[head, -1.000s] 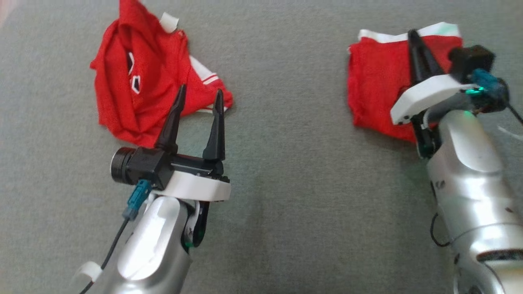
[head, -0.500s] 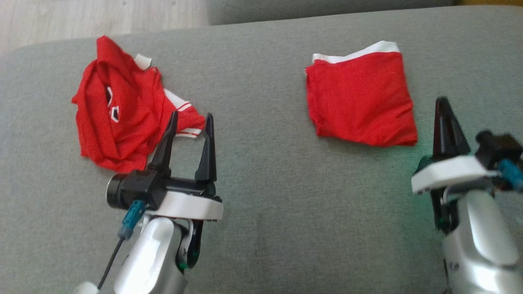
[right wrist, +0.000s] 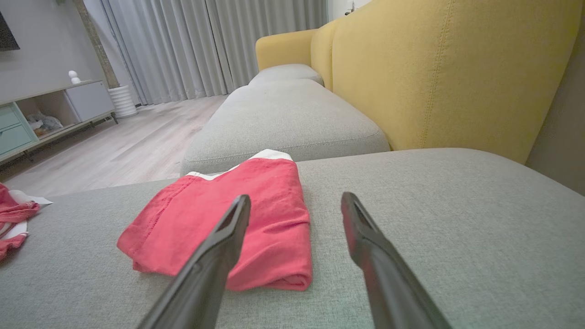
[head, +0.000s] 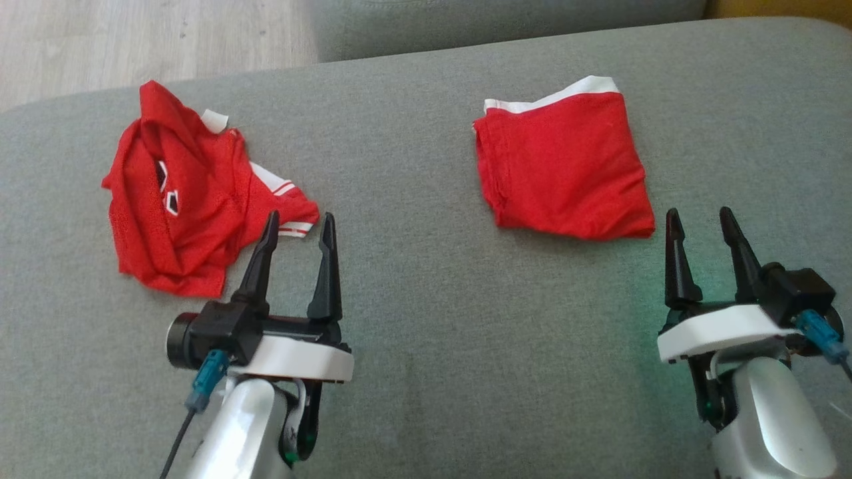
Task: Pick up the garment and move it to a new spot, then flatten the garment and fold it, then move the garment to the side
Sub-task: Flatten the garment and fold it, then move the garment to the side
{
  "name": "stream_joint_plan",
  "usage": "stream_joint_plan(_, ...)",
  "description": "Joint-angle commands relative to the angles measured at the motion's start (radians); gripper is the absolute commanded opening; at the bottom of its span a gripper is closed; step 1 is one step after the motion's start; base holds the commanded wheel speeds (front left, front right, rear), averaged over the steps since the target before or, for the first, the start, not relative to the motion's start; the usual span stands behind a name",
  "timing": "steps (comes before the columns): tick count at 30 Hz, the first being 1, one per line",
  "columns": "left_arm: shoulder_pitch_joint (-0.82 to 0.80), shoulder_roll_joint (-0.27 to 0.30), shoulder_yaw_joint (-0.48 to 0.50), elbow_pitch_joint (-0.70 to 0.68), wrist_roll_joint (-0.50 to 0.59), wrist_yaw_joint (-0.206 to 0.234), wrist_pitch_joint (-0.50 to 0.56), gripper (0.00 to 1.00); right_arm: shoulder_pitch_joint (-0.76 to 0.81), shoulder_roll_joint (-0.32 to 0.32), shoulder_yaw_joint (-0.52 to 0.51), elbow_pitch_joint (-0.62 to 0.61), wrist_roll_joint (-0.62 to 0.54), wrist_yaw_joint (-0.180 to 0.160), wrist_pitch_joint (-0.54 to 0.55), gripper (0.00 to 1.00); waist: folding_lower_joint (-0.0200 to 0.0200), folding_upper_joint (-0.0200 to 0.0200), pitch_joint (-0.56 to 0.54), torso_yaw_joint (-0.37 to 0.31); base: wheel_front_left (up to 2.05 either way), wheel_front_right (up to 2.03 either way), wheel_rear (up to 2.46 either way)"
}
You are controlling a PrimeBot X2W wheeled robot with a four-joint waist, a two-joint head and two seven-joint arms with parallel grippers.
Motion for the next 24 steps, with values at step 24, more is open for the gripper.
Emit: stream_joint_plan(24,-0.165,0.008,-0.048,-0.031,-0.001,0.013,-0.005,1.0,-0.467,-0.01,-0.169,0.386,-0.086,-0.001,0.22,1.0,0.0001,-0.0001,0.232,0.14,0.0,0.0,0.0)
